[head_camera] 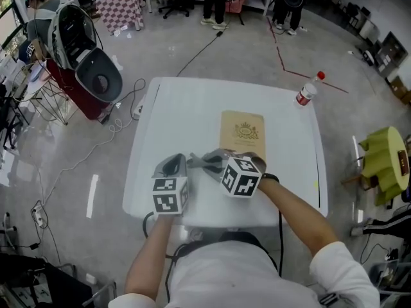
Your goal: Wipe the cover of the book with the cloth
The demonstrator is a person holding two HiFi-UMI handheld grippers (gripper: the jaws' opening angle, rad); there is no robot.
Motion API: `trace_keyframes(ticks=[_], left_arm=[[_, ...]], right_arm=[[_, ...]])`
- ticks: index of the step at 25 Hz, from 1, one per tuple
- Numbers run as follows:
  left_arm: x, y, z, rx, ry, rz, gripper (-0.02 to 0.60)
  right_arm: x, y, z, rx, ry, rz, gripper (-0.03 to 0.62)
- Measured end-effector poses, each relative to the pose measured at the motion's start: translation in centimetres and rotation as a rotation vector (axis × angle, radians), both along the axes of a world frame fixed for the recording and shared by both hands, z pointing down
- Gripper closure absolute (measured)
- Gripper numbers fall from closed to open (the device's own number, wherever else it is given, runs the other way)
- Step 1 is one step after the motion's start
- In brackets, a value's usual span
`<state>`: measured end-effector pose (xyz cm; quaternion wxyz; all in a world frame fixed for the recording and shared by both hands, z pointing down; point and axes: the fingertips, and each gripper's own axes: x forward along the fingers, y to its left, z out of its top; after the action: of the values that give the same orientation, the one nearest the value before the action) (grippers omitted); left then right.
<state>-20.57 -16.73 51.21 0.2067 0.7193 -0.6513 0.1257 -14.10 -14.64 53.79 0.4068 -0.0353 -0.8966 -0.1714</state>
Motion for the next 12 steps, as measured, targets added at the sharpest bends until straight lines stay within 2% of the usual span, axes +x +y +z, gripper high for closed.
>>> trace_keyframes(ticks=[6, 12], left_arm=[[1.2, -0.4, -0.9, 0.023, 0.003, 0.029, 0.575], [4.0, -2.3, -2.7, 0.066, 0.002, 0.075, 0.575]], right_arm=[[1.7, -2.3, -4.0, -0.016, -0.177, 0.216, 0.566], [5.5, -5.2, -7.4, -0.026, -0.350, 0.421, 0.566]])
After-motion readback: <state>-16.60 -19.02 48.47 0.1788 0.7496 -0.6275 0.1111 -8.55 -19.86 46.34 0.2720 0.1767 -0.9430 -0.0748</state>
